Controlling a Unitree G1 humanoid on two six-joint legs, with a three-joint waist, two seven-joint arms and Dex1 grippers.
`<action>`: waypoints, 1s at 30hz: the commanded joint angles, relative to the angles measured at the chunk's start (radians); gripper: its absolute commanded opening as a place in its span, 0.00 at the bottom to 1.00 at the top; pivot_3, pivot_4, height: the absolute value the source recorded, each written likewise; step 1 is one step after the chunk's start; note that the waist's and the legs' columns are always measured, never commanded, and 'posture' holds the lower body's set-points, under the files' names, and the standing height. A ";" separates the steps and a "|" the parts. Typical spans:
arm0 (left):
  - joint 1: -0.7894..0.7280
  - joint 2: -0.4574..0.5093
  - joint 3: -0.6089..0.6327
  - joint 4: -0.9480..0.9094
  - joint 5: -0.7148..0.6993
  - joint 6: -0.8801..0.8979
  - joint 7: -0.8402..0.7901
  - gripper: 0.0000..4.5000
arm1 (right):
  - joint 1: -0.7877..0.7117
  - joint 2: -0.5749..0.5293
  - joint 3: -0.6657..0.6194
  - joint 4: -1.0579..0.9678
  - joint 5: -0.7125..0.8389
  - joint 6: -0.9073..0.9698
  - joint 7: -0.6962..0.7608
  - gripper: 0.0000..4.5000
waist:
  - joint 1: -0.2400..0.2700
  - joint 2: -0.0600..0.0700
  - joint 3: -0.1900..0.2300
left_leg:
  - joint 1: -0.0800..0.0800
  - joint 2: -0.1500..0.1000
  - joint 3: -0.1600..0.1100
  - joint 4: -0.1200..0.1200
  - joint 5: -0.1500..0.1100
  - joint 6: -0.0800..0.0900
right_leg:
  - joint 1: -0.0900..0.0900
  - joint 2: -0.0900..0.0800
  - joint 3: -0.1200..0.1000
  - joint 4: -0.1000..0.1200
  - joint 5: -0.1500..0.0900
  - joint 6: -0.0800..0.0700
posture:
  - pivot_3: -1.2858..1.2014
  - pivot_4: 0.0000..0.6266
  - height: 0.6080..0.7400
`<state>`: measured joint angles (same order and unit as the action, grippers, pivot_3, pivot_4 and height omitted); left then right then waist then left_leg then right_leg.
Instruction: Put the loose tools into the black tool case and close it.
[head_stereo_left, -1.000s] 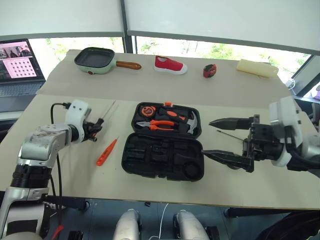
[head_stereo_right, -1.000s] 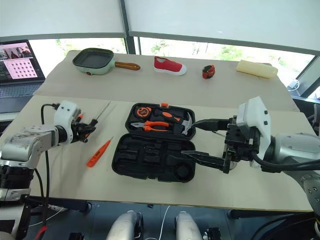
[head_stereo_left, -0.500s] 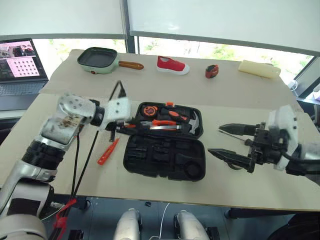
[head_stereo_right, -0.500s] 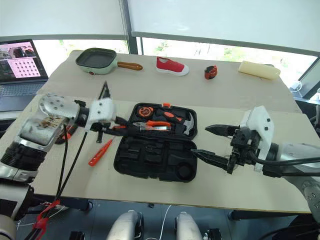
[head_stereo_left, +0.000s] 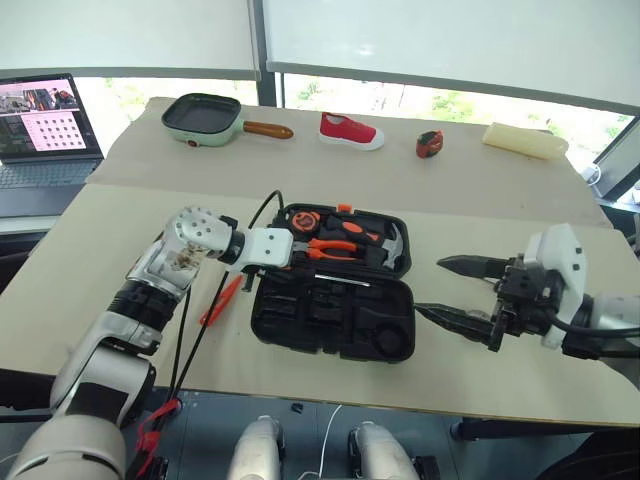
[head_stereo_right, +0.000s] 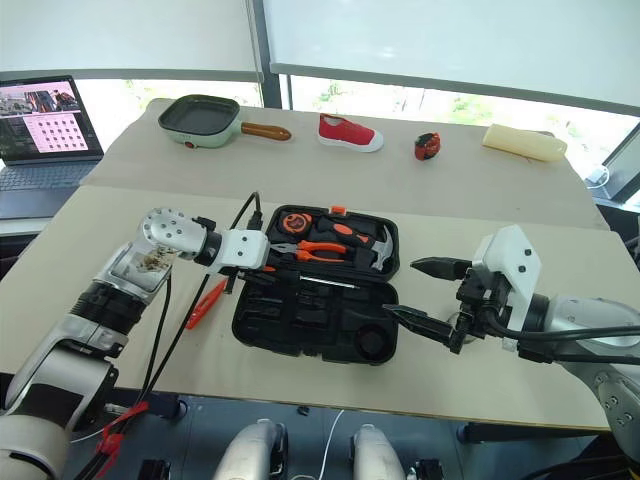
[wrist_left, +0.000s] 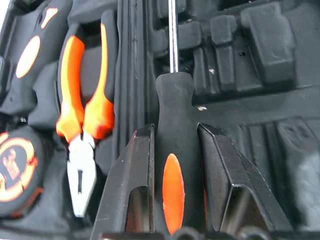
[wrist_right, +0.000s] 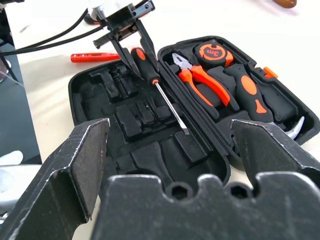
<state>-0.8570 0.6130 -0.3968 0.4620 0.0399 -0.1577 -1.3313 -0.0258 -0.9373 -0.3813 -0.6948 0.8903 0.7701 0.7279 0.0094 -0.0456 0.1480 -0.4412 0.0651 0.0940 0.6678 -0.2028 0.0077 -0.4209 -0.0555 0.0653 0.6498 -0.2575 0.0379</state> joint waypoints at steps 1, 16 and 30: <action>-0.021 -0.014 0.008 0.026 0.014 -0.023 -0.007 0.19 | -0.004 0.006 -0.040 -0.035 0.033 -0.003 -0.020 1.00 | 0.000 0.000 0.000 | 0.000 0.000 0.000 0.000 0.000 0.000 | 0.000 0.000 0.000 0.000 0.000 0.000 | 0.52 0.24 1.00; -0.058 -0.047 0.072 -0.058 -0.049 0.103 -0.063 0.79 | 0.040 0.013 -0.051 -0.064 0.047 -0.022 -0.035 1.00 | 0.002 0.000 0.000 | 0.000 0.000 -0.002 0.004 0.001 0.001 | 0.002 0.000 -0.001 0.001 0.001 0.002 | 0.52 0.24 1.00; -0.074 -0.111 0.019 0.075 0.058 0.029 0.004 0.01 | 0.034 0.011 -0.041 -0.056 0.022 -0.027 -0.015 1.00 | 0.003 0.000 0.000 | -0.001 0.000 -0.002 0.006 0.001 0.001 | 0.001 0.000 -0.001 0.004 0.001 0.002 | 0.52 0.24 1.00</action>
<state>-0.8976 0.5066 -0.3741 0.5438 0.0827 -0.1180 -1.3328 0.0136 -0.9232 -0.4030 -0.7356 0.9163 0.7692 0.7114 0.0124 -0.0456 0.1480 -0.4428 0.0648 0.0915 0.6748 -0.2024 0.0091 -0.4198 -0.0556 0.0646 0.6542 -0.2565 0.0398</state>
